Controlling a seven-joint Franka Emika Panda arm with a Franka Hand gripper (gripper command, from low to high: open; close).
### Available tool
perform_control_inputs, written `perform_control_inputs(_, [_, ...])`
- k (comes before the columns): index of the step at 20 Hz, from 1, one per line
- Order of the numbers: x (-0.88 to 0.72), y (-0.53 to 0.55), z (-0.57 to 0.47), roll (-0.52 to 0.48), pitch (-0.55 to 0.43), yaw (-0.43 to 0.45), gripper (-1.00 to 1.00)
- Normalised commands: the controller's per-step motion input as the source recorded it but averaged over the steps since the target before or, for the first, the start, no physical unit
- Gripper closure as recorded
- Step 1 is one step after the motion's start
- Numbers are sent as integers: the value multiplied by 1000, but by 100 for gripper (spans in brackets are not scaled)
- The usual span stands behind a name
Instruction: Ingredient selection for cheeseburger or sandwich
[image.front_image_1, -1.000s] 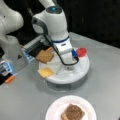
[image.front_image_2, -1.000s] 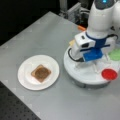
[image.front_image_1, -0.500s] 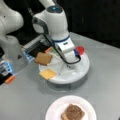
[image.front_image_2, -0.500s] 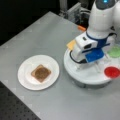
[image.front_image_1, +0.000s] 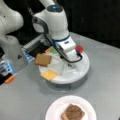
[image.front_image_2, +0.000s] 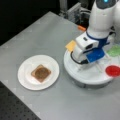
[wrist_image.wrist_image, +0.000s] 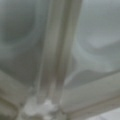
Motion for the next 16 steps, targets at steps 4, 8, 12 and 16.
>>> perform_control_inputs(4, [117, 43, 125, -38, 47, 273, -100])
perform_control_inputs(8, [74, 54, 122, -32, 74, 198, -100])
perform_control_inputs(12, [36, 77, 131, -18, 101, 137, -100])
perform_control_inputs(16, [1, 109, 105, 15, 122, 60, -100])
